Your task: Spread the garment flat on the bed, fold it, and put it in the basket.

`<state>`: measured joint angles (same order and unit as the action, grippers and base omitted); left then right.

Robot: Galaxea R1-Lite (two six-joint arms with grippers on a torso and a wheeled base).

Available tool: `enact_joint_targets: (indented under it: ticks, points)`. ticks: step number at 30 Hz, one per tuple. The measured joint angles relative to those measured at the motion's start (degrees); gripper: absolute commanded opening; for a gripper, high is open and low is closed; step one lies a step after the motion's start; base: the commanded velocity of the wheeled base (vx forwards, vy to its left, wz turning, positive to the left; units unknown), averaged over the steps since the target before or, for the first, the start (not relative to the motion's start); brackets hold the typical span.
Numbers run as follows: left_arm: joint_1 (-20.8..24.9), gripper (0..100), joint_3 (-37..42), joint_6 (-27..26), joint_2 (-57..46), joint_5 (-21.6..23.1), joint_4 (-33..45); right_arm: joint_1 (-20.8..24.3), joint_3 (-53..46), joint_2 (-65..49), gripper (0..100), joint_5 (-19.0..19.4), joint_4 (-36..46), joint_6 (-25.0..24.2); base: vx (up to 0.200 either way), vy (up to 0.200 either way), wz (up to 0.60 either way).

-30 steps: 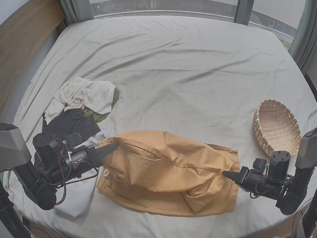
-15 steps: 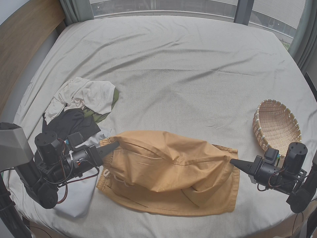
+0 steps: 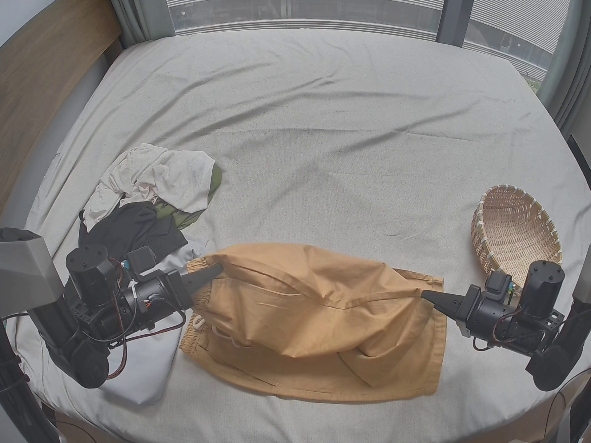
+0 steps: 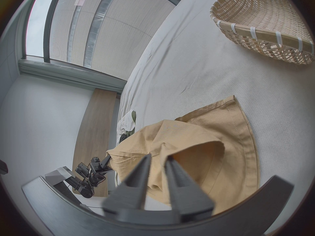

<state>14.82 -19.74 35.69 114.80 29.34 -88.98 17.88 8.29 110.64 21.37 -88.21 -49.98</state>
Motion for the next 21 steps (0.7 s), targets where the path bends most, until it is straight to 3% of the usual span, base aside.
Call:
enact_joint_targets:
  ticks: [21]
  points:
    - [0.2,0,-0.2,0.0,-0.4,0.0,0.0,2.5,7.3,6.8,100,-0.3,-0.1,-0.3,0.000,0.000,0.00]
